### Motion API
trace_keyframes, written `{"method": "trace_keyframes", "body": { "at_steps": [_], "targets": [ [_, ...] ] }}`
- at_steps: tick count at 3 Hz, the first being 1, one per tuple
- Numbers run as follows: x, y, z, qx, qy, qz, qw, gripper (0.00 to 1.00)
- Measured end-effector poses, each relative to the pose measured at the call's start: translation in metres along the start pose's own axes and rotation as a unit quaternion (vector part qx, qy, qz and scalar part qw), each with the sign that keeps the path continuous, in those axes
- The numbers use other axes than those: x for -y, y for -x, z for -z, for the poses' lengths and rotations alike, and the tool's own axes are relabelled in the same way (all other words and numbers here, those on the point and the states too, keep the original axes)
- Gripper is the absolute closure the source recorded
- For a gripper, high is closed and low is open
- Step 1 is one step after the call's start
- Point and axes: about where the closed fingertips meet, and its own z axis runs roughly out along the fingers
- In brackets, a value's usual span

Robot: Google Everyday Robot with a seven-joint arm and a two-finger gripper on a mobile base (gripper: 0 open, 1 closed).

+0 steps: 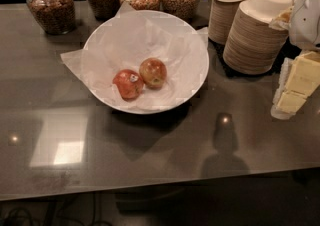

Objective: Pick apple from white bowl

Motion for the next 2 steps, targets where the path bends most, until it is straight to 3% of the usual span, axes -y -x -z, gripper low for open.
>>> {"method": "trace_keyframes", "body": {
  "at_steps": [1, 2],
  "targets": [
    [0.017, 0.031, -0.001, 0.039, -0.021, 0.043, 0.9981, 0.00],
    [0.025, 0.071, -0.006, 0.084, -0.023, 0.101, 0.9911, 0.00]
  ]
}}
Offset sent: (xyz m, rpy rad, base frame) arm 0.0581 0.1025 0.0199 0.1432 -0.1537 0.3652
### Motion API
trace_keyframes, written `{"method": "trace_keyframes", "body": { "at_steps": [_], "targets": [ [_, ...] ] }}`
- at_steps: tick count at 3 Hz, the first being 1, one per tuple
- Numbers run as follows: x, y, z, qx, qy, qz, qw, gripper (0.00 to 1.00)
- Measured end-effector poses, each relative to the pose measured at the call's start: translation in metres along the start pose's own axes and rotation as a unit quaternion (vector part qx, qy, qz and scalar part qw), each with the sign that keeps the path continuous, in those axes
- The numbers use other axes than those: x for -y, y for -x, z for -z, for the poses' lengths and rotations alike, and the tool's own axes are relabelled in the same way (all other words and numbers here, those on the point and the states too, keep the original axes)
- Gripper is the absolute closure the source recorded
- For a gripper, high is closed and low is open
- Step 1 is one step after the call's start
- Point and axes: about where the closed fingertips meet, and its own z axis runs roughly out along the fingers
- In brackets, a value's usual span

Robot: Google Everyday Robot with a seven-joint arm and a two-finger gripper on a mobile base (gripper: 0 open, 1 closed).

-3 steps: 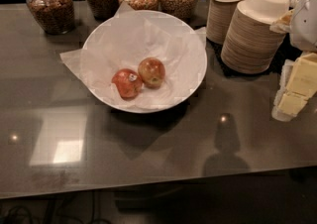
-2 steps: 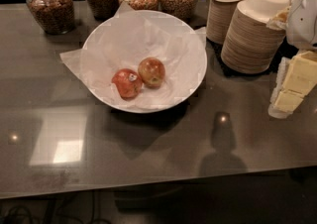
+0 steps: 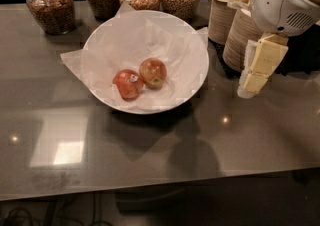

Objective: Pick apple from white bowl

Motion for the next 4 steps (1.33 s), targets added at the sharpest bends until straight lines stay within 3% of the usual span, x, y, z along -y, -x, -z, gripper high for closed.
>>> {"method": "trace_keyframes", "body": {
  "at_steps": [1, 2, 3, 4],
  "targets": [
    [0.000, 0.000, 0.000, 0.000, 0.000, 0.000, 1.0000, 0.00],
    [0.007, 0.006, -0.015, 0.020, -0.002, 0.006, 0.9998, 0.00],
    [0.026, 0.022, -0.040, 0.057, -0.004, 0.030, 0.9979, 0.00],
    [0.044, 0.038, -0.070, 0.098, 0.009, 0.055, 0.9936, 0.00]
  ]
}}
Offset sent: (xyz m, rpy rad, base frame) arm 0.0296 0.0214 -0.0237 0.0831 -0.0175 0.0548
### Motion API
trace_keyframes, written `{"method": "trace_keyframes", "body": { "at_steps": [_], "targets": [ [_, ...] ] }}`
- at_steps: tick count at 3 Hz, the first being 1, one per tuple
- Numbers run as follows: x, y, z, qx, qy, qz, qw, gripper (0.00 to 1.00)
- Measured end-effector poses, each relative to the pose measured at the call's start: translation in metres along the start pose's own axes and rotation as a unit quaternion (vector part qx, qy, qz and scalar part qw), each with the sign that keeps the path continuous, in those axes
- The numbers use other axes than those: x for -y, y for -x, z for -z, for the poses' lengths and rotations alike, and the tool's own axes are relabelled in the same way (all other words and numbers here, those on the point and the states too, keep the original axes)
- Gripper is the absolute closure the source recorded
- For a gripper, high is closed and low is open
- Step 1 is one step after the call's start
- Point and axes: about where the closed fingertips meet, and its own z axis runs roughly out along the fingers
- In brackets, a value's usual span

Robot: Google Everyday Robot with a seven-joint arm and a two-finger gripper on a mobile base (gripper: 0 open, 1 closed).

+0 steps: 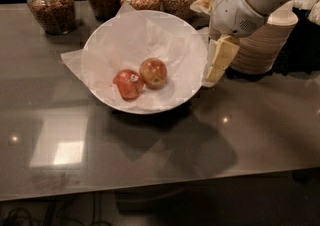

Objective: Pick apple from white bowl

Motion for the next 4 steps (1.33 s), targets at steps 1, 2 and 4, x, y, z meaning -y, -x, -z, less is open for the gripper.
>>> {"method": "trace_keyframes", "body": {
  "at_steps": [1, 2, 4],
  "targets": [
    [0.007, 0.005, -0.018, 0.026, 0.011, 0.011, 0.9995, 0.17],
    [0.009, 0.008, -0.029, 0.042, 0.020, 0.016, 0.9988, 0.26],
    [0.013, 0.016, -0.047, 0.071, 0.039, 0.025, 0.9964, 0.25]
  ]
}}
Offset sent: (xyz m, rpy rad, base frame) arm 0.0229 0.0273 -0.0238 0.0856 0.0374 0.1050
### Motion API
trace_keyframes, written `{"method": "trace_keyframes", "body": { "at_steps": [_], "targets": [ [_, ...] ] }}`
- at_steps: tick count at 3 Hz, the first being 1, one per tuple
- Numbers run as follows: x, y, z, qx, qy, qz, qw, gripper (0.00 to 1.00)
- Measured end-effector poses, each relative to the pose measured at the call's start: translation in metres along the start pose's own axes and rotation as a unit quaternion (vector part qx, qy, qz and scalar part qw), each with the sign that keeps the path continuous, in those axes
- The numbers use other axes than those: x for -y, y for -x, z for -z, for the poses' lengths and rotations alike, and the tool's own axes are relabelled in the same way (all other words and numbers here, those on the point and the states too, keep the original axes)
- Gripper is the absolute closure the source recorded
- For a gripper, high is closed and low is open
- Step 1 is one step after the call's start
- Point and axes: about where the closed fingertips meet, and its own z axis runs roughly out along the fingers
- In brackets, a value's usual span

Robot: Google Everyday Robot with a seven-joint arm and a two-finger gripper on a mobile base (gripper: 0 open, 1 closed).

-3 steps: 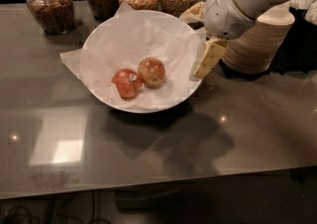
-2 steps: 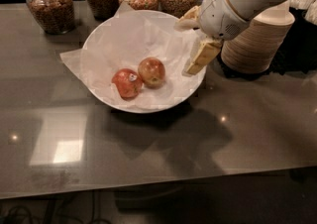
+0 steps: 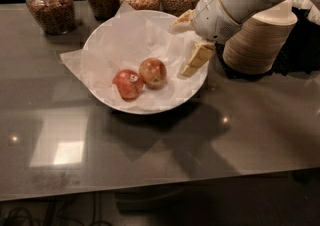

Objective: Pick apple from white bowl

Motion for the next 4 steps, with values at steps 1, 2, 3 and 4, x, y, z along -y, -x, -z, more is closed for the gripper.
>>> {"method": "trace_keyframes", "body": {
  "at_steps": [1, 2, 3, 4],
  "targets": [
    [0.001, 0.004, -0.019, 0.024, 0.023, 0.002, 0.9994, 0.25],
    [0.001, 0.006, -0.034, 0.038, 0.044, 0.002, 0.9983, 0.25],
    [0.001, 0.006, -0.046, 0.046, 0.060, 0.001, 0.9972, 0.26],
    [-0.003, 0.007, -0.060, 0.050, 0.077, 0.002, 0.9958, 0.25]
  ]
}}
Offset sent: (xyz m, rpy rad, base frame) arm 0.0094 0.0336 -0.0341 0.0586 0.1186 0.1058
